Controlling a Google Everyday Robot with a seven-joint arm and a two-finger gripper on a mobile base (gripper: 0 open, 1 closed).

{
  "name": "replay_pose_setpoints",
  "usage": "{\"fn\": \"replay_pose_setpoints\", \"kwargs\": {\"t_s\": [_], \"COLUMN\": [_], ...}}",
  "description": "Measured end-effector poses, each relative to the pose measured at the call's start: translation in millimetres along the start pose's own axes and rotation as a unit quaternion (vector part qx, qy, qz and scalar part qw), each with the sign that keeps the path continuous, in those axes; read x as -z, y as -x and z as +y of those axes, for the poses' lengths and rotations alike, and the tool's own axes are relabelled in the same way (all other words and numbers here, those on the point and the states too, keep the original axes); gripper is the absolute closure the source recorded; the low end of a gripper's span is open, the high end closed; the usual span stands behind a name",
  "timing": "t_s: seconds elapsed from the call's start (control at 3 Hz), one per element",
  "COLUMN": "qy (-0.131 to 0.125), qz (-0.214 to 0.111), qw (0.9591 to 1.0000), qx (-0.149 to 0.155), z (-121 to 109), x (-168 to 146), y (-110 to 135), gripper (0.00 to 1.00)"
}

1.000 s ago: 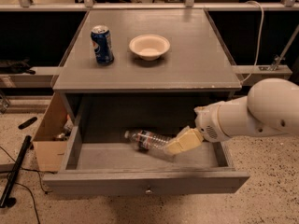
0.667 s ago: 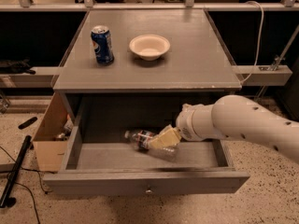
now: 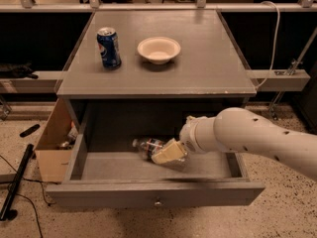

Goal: Pick water bottle from top drawer and place on counter

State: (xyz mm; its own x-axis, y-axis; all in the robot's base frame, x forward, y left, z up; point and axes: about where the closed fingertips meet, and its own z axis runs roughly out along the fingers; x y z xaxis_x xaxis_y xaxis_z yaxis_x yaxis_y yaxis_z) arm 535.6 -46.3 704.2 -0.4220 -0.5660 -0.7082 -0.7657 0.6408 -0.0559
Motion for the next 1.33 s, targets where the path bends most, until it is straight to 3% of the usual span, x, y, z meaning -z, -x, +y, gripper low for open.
{"fn": "replay_pose_setpoints", "kwargs": {"t_s": [1.0,1.33], "qy": [0.006,0.006], "qz": [0.023,0.023], "qw": [0.9996,0.9996], "qx": [0.013,0.013], "z": [-4,-4], "x": [-65,-65], "y": [-67,-67], "gripper": [0.01,0.23]}}
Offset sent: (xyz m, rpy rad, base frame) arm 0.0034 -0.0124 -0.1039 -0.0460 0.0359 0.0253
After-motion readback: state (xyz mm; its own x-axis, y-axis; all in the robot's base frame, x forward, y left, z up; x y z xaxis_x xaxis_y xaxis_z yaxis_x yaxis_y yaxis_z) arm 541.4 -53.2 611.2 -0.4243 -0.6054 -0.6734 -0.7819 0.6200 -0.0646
